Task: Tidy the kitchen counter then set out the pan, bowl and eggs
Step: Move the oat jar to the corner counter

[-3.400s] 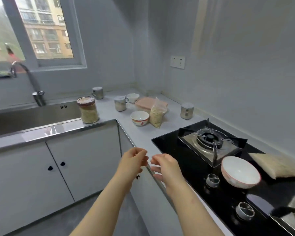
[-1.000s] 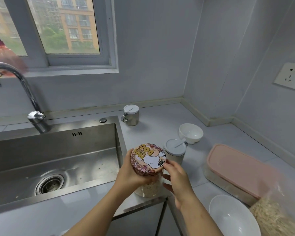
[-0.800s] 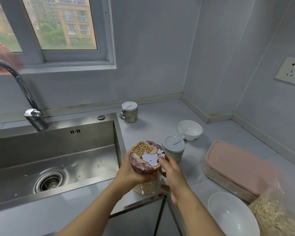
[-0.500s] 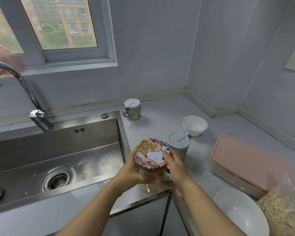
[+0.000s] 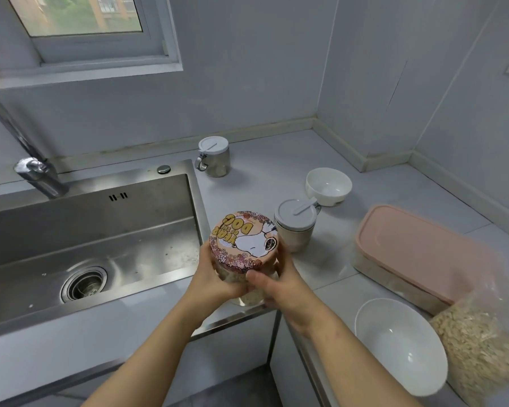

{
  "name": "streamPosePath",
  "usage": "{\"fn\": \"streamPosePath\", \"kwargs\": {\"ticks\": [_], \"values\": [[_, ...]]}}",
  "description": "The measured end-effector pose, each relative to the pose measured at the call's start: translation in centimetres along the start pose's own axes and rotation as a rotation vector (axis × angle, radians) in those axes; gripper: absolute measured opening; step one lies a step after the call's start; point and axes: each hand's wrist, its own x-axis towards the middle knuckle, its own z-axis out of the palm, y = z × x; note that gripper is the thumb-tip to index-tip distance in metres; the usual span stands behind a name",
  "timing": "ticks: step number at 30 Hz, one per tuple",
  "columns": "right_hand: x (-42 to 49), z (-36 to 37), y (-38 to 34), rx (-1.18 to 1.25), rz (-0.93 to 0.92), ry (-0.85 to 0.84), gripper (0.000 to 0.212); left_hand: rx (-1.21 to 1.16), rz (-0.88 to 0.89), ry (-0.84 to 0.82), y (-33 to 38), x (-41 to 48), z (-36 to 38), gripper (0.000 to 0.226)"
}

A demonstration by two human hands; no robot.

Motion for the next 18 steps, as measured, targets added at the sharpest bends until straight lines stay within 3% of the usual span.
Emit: {"fn": "streamPosePath", "kwargs": {"ticks": [6,9,14,18], "values": [[0.7,0.1,0.1,-0.081,-0.076,0.102,0.071,0.074,0.055,-0.039,-0.1,0.2,0.6,0.093],[0.8,0.0,0.3,-0.063,-0.065,0.081,0.074,0.050,0.042,-0.018,-0.1,-0.1,0.6,0.099],[-0.4,0.3,-0.2,-0.037,-0.123,0.107,0.087,-0.037,0.056,0.038,1.3,-1.6,1.4,0.088],[-2.4,0.6,-2.3,-0.009,-0.180,0.209,0.088,-0.087,0.084,-0.049,3.3,-1.5,1.3,0.087]]}}
